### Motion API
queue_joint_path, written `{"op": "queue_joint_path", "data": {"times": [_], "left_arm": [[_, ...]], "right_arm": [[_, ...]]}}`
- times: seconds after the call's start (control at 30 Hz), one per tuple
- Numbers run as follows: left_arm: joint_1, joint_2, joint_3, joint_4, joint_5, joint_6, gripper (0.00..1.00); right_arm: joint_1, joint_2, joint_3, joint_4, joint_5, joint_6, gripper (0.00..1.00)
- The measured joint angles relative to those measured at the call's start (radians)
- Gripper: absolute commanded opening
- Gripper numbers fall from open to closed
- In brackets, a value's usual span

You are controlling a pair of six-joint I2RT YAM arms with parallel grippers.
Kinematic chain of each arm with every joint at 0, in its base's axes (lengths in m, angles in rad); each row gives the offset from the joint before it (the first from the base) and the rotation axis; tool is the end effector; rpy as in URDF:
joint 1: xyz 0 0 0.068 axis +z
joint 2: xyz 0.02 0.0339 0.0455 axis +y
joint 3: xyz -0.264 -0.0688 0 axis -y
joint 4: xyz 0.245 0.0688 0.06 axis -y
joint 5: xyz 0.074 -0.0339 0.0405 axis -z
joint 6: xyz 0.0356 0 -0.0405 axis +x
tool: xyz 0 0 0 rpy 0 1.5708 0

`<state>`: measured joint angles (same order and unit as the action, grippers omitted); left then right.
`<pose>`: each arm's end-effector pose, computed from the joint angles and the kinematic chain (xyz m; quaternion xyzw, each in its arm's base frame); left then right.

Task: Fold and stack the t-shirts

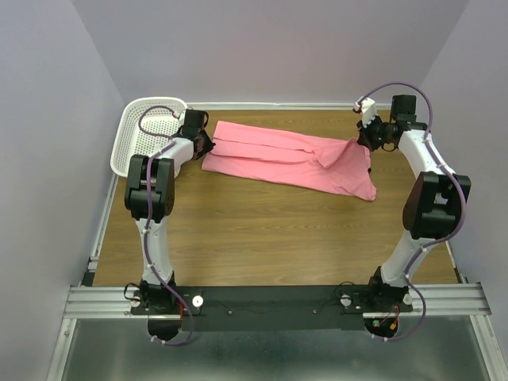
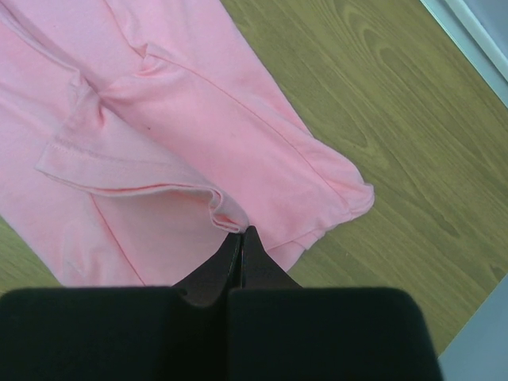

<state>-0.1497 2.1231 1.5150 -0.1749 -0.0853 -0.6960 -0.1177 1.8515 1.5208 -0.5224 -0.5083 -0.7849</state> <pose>0.4666 -0.0673 0.1703 -0.2646 0.8840 -0.1214 0.3658 0.4126 -0.0313 0.2652 -0.3802 0.8274 0.0636 0.4086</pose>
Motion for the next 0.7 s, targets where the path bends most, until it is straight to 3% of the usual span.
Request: {"op": "queue_joint_path", "data": {"times": [0.17,0.7], "left_arm": [[0.0,0.0,0.003,0.0,0.001,0.003,0.16],[0.0,0.002,0.033,0.001,0.057,0.044,0.43]], "right_arm": [[0.0,0.008,0.011,0.0,0.016,0.003,0.03],[0.0,0.037,0.032,0.0,0.047,0.013,0.04]]}}
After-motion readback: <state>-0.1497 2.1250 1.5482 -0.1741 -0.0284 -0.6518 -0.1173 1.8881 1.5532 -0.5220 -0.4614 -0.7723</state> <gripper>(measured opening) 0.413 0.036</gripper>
